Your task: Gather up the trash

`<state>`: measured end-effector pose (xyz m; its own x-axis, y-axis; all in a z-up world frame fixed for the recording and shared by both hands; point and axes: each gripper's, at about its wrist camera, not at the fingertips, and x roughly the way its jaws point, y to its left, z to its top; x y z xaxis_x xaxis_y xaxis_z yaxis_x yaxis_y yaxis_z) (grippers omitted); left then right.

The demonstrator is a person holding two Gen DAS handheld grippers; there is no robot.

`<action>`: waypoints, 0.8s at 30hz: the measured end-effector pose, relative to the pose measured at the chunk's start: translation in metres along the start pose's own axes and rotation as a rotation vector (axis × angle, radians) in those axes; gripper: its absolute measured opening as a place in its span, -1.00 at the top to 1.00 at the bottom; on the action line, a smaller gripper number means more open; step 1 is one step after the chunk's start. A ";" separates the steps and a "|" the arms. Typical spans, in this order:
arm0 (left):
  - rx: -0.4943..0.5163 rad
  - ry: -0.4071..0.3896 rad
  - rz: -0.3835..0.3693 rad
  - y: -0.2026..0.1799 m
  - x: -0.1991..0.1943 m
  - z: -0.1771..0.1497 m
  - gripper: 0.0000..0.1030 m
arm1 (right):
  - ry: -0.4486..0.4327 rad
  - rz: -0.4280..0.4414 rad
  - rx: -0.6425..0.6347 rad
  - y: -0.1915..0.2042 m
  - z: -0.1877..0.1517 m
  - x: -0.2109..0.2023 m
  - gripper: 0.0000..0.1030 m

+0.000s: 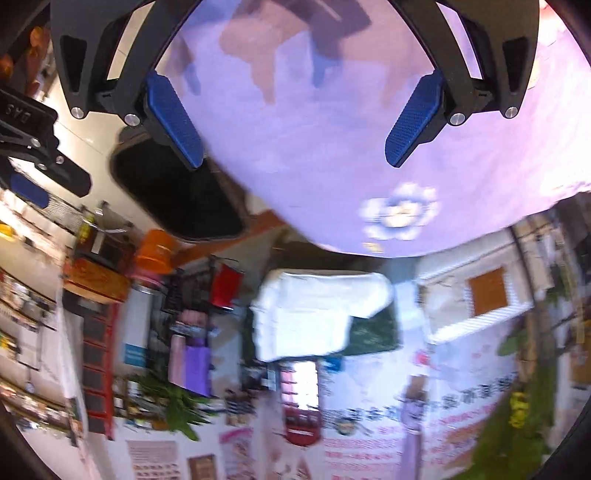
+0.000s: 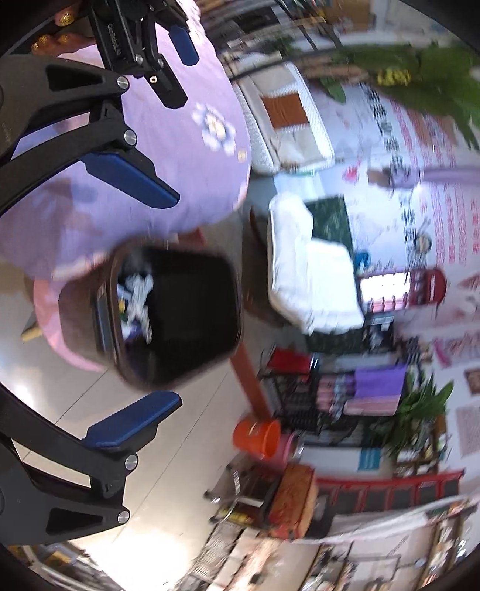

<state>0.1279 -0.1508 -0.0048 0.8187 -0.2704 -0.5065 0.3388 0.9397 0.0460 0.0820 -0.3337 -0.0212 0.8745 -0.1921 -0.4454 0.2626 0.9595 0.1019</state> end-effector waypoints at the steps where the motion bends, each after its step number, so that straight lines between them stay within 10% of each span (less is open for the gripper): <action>1: -0.011 -0.007 0.025 0.005 -0.006 -0.003 -0.91 | -0.012 0.017 -0.015 0.009 -0.002 -0.004 -0.90; 24: -0.134 -0.115 0.158 0.079 -0.074 -0.031 -0.91 | -0.122 0.172 -0.169 0.131 -0.009 -0.051 -0.90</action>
<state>0.0799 -0.0497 0.0094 0.9070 -0.1322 -0.3999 0.1435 0.9896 -0.0017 0.0679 -0.1959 0.0072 0.9458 -0.0370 -0.3227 0.0433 0.9990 0.0125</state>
